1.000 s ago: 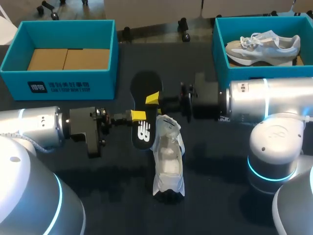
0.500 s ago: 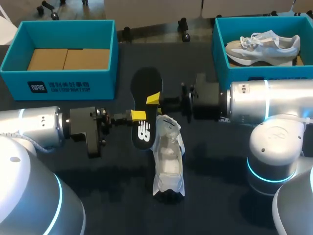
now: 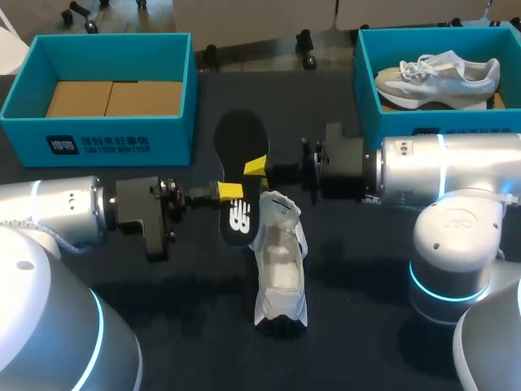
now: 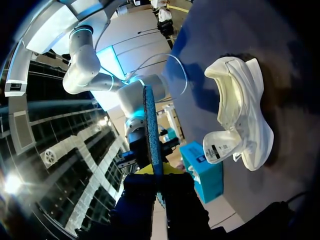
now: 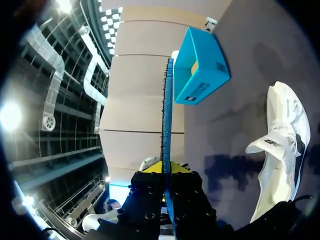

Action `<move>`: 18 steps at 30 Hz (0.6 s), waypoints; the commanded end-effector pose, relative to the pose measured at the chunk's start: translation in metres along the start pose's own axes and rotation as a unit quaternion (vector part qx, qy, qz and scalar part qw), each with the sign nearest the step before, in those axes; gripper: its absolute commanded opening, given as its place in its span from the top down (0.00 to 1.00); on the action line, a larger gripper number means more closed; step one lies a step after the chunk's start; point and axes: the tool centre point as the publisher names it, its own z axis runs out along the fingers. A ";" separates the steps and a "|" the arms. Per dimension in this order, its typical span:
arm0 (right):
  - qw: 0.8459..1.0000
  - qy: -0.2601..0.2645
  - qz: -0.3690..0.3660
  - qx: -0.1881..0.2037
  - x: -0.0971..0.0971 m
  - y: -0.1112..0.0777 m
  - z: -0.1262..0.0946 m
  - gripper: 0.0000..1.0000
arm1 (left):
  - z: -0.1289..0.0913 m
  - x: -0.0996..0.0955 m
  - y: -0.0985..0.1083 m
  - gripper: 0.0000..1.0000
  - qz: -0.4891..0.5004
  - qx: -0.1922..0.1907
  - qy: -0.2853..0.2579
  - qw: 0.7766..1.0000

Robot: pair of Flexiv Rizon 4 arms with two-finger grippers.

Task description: Take the shoe out of the shoebox, open the shoe tongue, remove and reinsert the insole, then place the shoe into the shoebox

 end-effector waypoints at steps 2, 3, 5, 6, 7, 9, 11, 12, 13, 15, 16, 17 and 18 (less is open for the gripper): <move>1.000 -0.004 0.003 0.001 -0.005 0.002 0.003 1.00 | -0.002 -0.001 0.001 0.00 -0.004 -0.003 0.003 1.000; 1.000 -0.004 0.002 0.003 -0.007 0.002 0.002 1.00 | -0.004 -0.002 0.002 0.00 -0.007 -0.004 0.005 1.000; 1.000 -0.004 -0.001 0.010 -0.011 0.001 0.001 1.00 | -0.009 -0.006 0.005 0.00 -0.015 -0.002 0.008 1.000; 1.000 -0.004 -0.002 0.012 -0.012 0.001 0.001 1.00 | -0.012 -0.007 0.006 0.00 -0.015 0.001 0.009 1.000; 1.000 -0.005 -0.003 0.014 -0.013 0.001 0.001 1.00 | -0.015 -0.009 0.008 0.00 -0.018 0.004 0.009 1.000; 1.000 -0.007 -0.004 0.021 -0.016 0.000 0.002 1.00 | -0.021 -0.013 0.011 0.00 -0.019 0.014 0.018 1.000; 1.000 -0.006 -0.005 0.025 -0.020 0.000 0.002 1.00 | -0.028 -0.013 0.015 0.00 -0.025 0.023 0.038 0.999; 1.000 -0.006 -0.006 0.028 -0.022 0.000 0.002 1.00 | -0.031 -0.014 0.018 0.00 -0.024 0.030 0.045 0.998; 1.000 -0.005 -0.007 0.029 -0.023 0.000 0.002 1.00 | -0.035 -0.014 0.020 0.00 -0.029 0.035 0.057 0.997; 1.000 -0.004 -0.008 0.030 -0.026 -0.001 0.002 1.00 | -0.042 -0.015 0.026 0.00 -0.025 0.053 0.083 0.995; 0.999 -0.003 -0.008 0.031 -0.028 -0.001 0.000 1.00 | -0.045 -0.016 0.029 0.00 -0.021 0.059 0.094 0.994; 1.000 -0.002 -0.007 0.029 -0.031 -0.001 -0.001 1.00 | -0.049 -0.017 0.033 0.00 -0.011 0.065 0.110 0.992; 1.000 -0.001 -0.006 0.028 -0.032 -0.002 -0.002 1.00 | -0.052 -0.017 0.035 0.00 -0.009 0.065 0.117 0.991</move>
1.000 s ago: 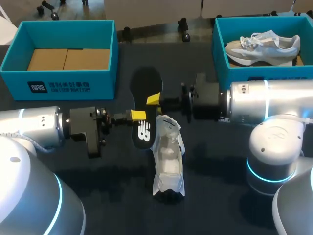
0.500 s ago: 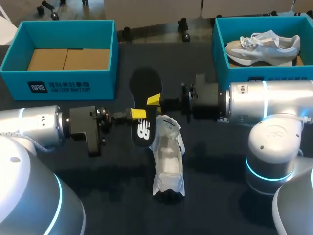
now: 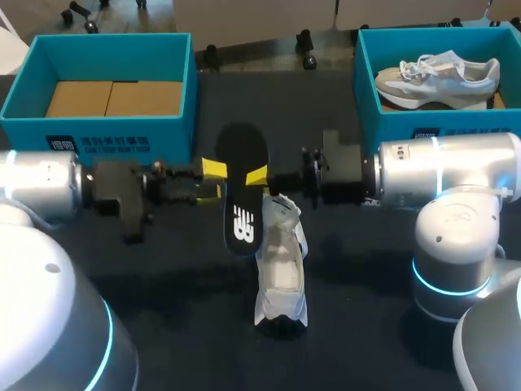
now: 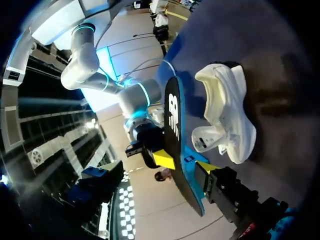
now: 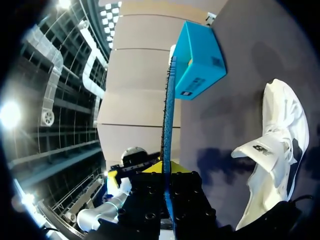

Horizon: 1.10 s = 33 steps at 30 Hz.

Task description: Take the shoe out of the shoebox, open the shoe tongue, remove and reinsert the insole, then place the shoe into the shoebox

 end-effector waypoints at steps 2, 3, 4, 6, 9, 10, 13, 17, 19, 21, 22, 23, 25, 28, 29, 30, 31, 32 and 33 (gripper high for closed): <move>1.000 0.006 0.007 -0.003 -0.010 -0.003 -0.004 1.00 | -0.031 -0.012 0.020 0.00 0.011 0.039 0.058 0.997; 1.000 0.006 0.010 -0.003 -0.013 -0.003 -0.005 1.00 | -0.035 -0.011 0.025 0.00 0.014 0.037 0.069 0.997; 1.000 0.006 0.010 -0.003 -0.013 -0.003 -0.005 1.00 | -0.039 -0.011 0.032 0.00 0.013 0.036 0.078 0.996; 1.000 0.006 0.010 -0.003 -0.013 -0.003 -0.005 1.00 | -0.044 -0.009 0.044 0.00 0.033 0.047 0.111 0.992; 1.000 0.006 0.010 -0.003 -0.013 -0.003 -0.005 1.00 | -0.044 -0.009 0.044 0.00 0.033 0.047 0.111 0.992; 1.000 0.006 0.010 -0.003 -0.013 -0.003 -0.005 1.00 | -0.044 -0.009 0.044 0.00 0.033 0.047 0.111 0.992; 1.000 0.006 0.010 -0.003 -0.013 -0.003 -0.005 1.00 | -0.044 -0.009 0.044 0.00 0.033 0.047 0.111 0.992; 1.000 0.006 0.010 -0.003 -0.013 -0.003 -0.005 1.00 | -0.044 -0.009 0.044 0.00 0.033 0.047 0.111 0.992; 1.000 0.006 0.010 -0.003 -0.013 -0.003 -0.005 1.00 | -0.039 -0.012 0.046 0.00 0.032 0.051 0.119 0.991; 1.000 0.006 0.010 -0.003 -0.013 -0.003 -0.005 1.00 | -0.036 -0.017 0.058 0.00 0.023 0.054 0.129 0.990; 1.000 0.006 0.010 -0.003 -0.013 -0.003 -0.005 1.00 | -0.036 -0.021 0.065 0.00 0.018 0.058 0.133 0.989; 1.000 0.006 0.010 -0.003 -0.013 -0.003 -0.005 1.00 | -0.036 -0.024 0.073 0.00 0.012 0.066 0.145 0.987; 1.000 0.006 0.010 -0.003 -0.013 -0.003 -0.005 1.00 | -0.037 -0.031 0.087 0.00 0.016 0.062 0.158 0.985; 1.000 0.006 0.010 -0.003 -0.013 -0.003 -0.005 1.00 | -0.037 -0.033 0.107 0.00 0.025 0.049 0.207 0.977; 1.000 0.006 0.010 -0.003 -0.013 -0.003 -0.005 1.00 | -0.037 -0.035 0.112 0.00 0.019 0.049 0.214 0.975; 1.000 0.006 0.010 -0.003 -0.013 -0.003 -0.005 1.00 | -0.037 -0.036 0.116 0.00 0.017 0.051 0.224 0.973; 1.000 0.006 0.010 -0.003 -0.013 -0.003 -0.005 1.00 | -0.035 -0.037 0.121 0.00 0.024 0.052 0.240 0.969; 1.000 0.006 0.010 -0.003 -0.013 -0.003 -0.005 1.00 | -0.035 -0.039 0.124 0.00 0.020 0.056 0.244 0.968; 1.000 0.006 0.010 -0.003 -0.013 -0.003 -0.005 1.00 | -0.035 -0.041 0.127 0.00 0.015 0.063 0.251 0.966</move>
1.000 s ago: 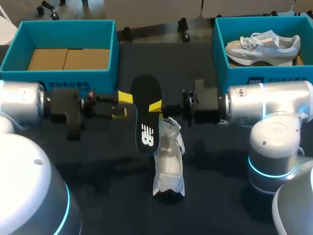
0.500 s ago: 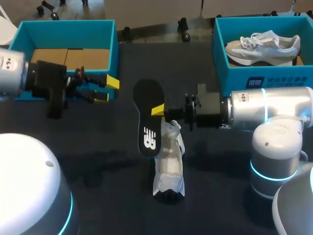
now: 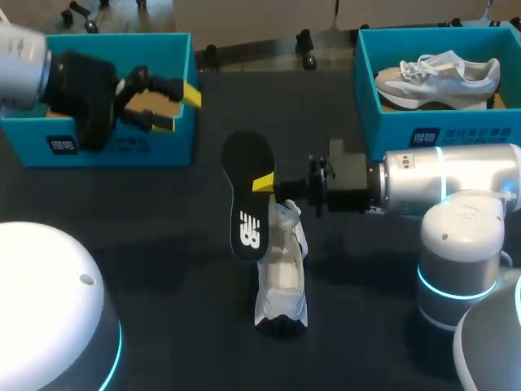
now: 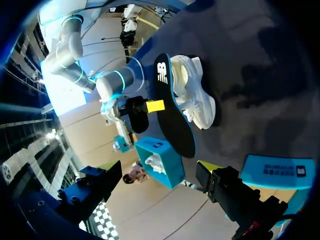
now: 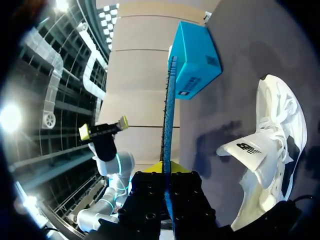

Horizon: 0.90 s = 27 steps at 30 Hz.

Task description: Take the shoe out of the shoebox, open the shoe tongue, remove and reinsert the insole, then place the shoe into the shoebox

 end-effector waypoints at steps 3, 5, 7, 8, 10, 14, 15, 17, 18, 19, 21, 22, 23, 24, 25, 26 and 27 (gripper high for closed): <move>1.000 -0.002 0.001 -0.002 0.001 -0.001 0.002 1.00 | 0.002 -0.014 0.032 0.00 -0.022 0.066 0.089 0.994; 1.000 -0.002 0.001 -0.002 0.001 -0.001 0.002 1.00 | 0.001 -0.014 0.034 0.00 -0.027 0.087 0.102 0.991; 1.000 -0.002 0.001 -0.002 0.001 -0.001 0.002 1.00 | 0.004 -0.016 0.031 0.00 -0.026 0.133 0.139 0.981; 1.000 -0.002 0.001 -0.002 0.001 -0.001 0.002 1.00 | 0.006 -0.017 0.030 0.00 -0.031 0.150 0.155 0.976; 1.000 -0.002 0.001 -0.002 0.001 -0.001 0.002 1.00 | 0.006 -0.018 0.030 0.00 -0.022 0.157 0.168 0.973; 1.000 -0.002 0.001 -0.002 0.001 -0.001 0.002 1.00 | 0.006 -0.018 0.030 0.00 -0.022 0.157 0.168 0.973; 1.000 -0.002 0.001 -0.002 0.001 -0.001 0.002 1.00 | 0.006 -0.018 0.030 0.00 -0.022 0.157 0.168 0.973; 1.000 -0.002 0.001 -0.002 0.001 -0.001 0.002 1.00 | 0.006 -0.018 0.030 0.00 -0.022 0.157 0.168 0.973; 1.000 -0.002 0.001 -0.002 0.001 -0.001 0.002 1.00 | 0.006 -0.018 0.030 0.00 -0.022 0.157 0.168 0.973; 1.000 -0.002 0.001 -0.002 0.001 -0.001 0.002 1.00 | 0.006 -0.018 0.030 0.00 -0.022 0.157 0.168 0.973; 1.000 -0.002 0.001 -0.002 0.001 -0.001 0.002 1.00 | 0.006 -0.018 0.030 0.00 -0.022 0.157 0.168 0.973; 1.000 -0.002 0.001 -0.002 0.001 -0.001 0.002 1.00 | 0.006 -0.018 0.030 0.00 -0.022 0.157 0.168 0.973; 1.000 -0.002 0.001 -0.002 0.001 -0.001 0.002 1.00 | 0.011 -0.017 0.031 0.00 -0.048 0.168 0.174 0.969; 1.000 -0.002 0.001 -0.002 0.001 -0.001 0.002 1.00 | 0.015 -0.017 0.033 0.00 -0.076 0.182 0.188 0.962; 1.000 -0.002 0.001 -0.002 0.001 -0.001 0.002 1.00 | 0.019 -0.018 0.032 0.00 -0.093 0.188 0.215 0.954; 1.000 -0.002 0.001 -0.002 0.001 -0.001 0.002 1.00 | 0.021 -0.019 0.030 0.00 -0.099 0.190 0.231 0.949; 1.000 -0.002 0.001 -0.002 0.001 -0.001 0.002 1.00 | 0.023 -0.021 0.029 0.00 -0.104 0.197 0.242 0.945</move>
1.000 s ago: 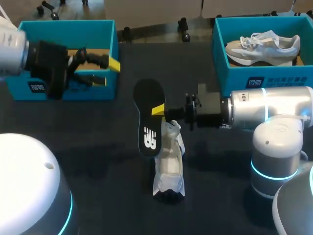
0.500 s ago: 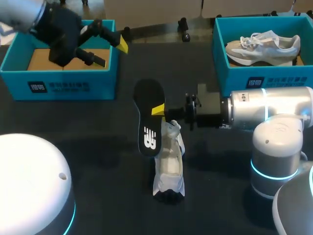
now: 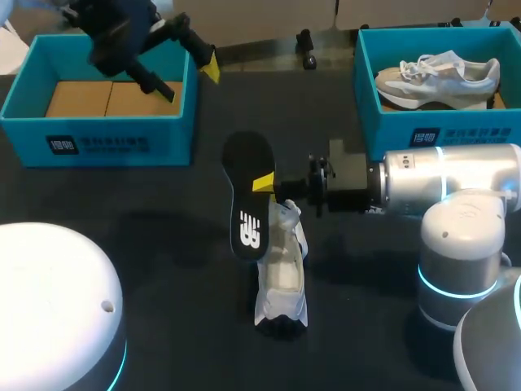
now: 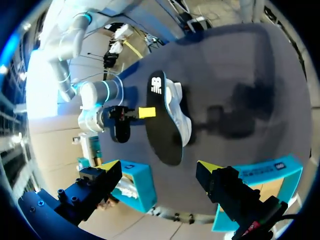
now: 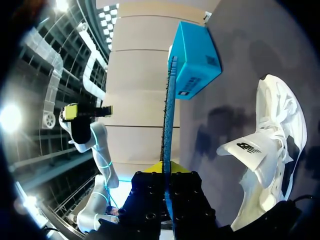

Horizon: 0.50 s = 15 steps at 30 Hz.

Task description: Take the shoe out of the shoebox, open the shoe tongue, remove and reinsert the insole, then place the shoe into the shoebox

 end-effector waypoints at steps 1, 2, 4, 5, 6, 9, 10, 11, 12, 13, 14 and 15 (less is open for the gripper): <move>1.000 -0.001 0.000 -0.002 0.000 -0.001 0.002 1.00 | 0.011 -0.014 0.005 0.00 -0.052 0.050 0.090 0.993; 1.000 -0.001 0.000 -0.002 0.000 -0.001 0.002 1.00 | 0.013 -0.017 0.003 0.00 -0.052 0.054 0.102 0.992; 1.000 -0.001 0.000 -0.002 0.000 -0.001 0.002 1.00 | 0.018 -0.023 -0.002 0.00 -0.053 0.057 0.133 0.988; 1.000 -0.001 0.000 -0.002 0.000 -0.001 0.002 1.00 | 0.021 -0.025 -0.004 0.00 -0.053 0.058 0.143 0.987; 1.000 -0.001 0.000 -0.002 0.000 -0.001 0.002 1.00 | 0.024 -0.027 -0.005 0.00 -0.058 0.061 0.157 0.984; 1.000 -0.001 0.000 -0.002 0.000 -0.001 0.002 1.00 | 0.031 -0.030 -0.003 0.00 -0.080 0.074 0.194 0.975; 1.000 -0.001 0.000 -0.002 0.000 -0.001 0.002 1.00 | 0.032 -0.030 -0.002 0.00 -0.088 0.080 0.202 0.972; 1.000 -0.001 0.000 -0.002 0.000 -0.001 0.002 1.00 | 0.034 -0.031 -0.001 0.00 -0.096 0.081 0.210 0.970; 1.000 -0.001 0.000 -0.002 0.000 -0.001 0.002 1.00 | 0.035 -0.031 -0.001 0.00 -0.100 0.083 0.218 0.967; 1.000 -0.001 0.000 -0.002 0.000 -0.001 0.002 1.00 | 0.036 -0.031 -0.001 0.00 -0.105 0.085 0.224 0.965; 1.000 -0.001 0.000 -0.002 0.000 -0.001 0.002 1.00 | 0.038 -0.031 0.000 0.00 -0.109 0.087 0.227 0.964; 1.000 -0.001 0.000 -0.002 0.000 -0.001 0.002 1.00 | 0.040 -0.031 0.000 0.00 -0.114 0.087 0.233 0.962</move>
